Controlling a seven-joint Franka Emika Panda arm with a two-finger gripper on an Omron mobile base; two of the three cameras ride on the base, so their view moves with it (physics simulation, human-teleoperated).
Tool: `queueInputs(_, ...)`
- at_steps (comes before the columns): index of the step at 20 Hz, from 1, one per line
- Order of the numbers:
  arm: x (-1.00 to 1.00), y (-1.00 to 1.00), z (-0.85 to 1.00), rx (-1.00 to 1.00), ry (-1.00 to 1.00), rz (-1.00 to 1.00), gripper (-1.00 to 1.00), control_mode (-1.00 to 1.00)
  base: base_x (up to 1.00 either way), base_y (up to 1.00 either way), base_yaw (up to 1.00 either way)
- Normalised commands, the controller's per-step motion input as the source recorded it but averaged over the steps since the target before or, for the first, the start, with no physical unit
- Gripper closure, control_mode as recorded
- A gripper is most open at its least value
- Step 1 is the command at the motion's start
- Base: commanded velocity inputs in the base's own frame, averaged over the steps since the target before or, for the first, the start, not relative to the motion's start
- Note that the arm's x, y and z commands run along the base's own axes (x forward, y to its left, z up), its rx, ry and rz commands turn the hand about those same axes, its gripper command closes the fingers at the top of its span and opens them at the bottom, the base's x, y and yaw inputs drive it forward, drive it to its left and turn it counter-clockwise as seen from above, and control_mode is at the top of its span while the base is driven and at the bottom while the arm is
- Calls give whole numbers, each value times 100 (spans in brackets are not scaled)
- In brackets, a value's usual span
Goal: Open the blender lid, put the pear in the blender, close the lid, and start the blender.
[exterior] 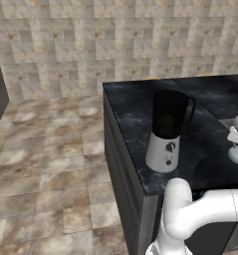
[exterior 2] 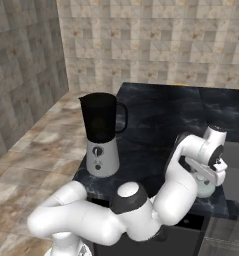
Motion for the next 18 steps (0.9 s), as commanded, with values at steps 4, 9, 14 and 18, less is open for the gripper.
queueInputs(4, -25, 5, -37, 0, 0, 0, -100, -100, 0, 0, 0)
queueInputs(9, -14, 6, -46, 0, 0, 0, -100, -100, 0, 0, 0)
queueInputs(14, -18, 9, -45, 0, 0, 0, 100, -100, 0, 0, 0)
queueInputs(18, -29, 3, -37, 0, 0, 0, 100, -100, 0, 0, 0)
